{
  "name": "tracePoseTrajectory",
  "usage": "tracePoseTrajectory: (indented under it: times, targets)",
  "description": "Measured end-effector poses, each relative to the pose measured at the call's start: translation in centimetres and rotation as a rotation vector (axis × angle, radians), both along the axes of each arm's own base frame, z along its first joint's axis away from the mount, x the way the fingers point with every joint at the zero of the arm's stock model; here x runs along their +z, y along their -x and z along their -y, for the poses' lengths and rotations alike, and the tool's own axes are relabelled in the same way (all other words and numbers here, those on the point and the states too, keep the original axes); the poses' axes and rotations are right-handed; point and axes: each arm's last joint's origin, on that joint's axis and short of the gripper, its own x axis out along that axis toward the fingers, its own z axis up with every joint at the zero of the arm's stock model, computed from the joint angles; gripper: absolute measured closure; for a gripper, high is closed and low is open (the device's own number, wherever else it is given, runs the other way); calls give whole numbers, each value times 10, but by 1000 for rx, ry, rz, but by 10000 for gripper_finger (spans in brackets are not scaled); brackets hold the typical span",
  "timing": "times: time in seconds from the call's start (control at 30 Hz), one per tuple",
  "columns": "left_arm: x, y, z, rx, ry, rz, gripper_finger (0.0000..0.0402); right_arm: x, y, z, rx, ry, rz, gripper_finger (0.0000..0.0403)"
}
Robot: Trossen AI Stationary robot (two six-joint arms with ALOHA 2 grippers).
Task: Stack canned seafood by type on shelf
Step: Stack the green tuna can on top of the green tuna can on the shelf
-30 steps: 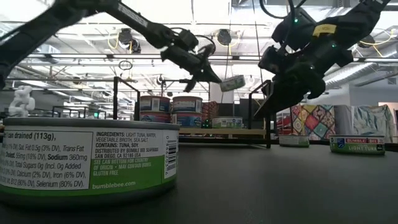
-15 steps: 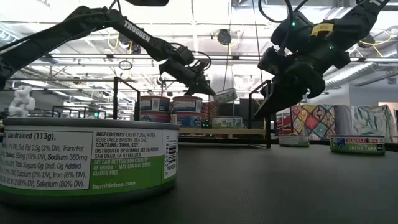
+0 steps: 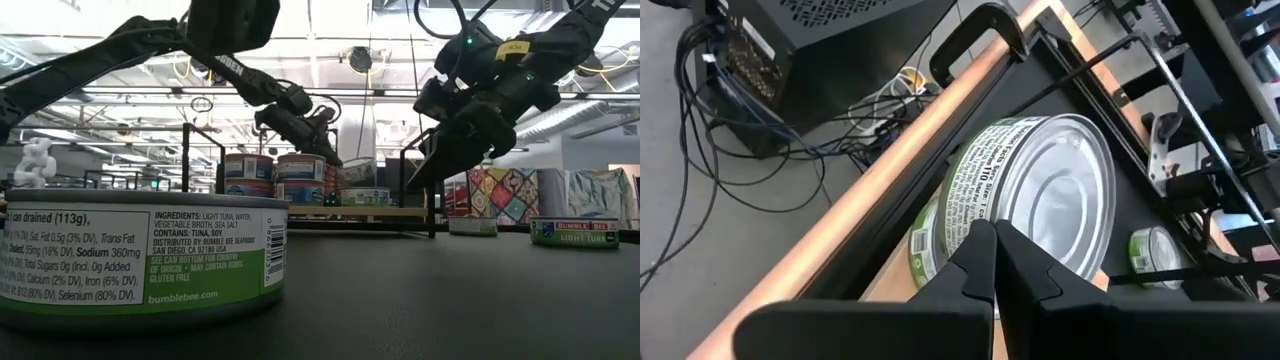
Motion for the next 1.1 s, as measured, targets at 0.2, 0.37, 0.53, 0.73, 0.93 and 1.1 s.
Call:
tracePoseTrajectory:
  times: [0.2, 0.37, 0.53, 0.73, 0.93, 1.1]
  targets:
    - [-6, -4, 2, -26, -6, -9, 402, 0, 0, 0, 0, 0, 0, 403]
    - [-8, -10, 8, -67, -36, -13, 402, 0, 0, 0, 0, 0, 0, 403]
    - [-9, -13, 13, -85, -35, -26, 402, 0, 0, 0, -1, 0, 0, 403]
    - [-11, -15, 19, -97, -61, -66, 402, 0, 0, 0, 0, -1, -1, 403]
    - [-11, -15, 18, -83, -71, -77, 402, 0, 0, 0, -1, 0, -1, 403]
    - [-11, -15, 18, -88, -78, -77, 402, 0, 0, 0, 0, -1, -1, 403]
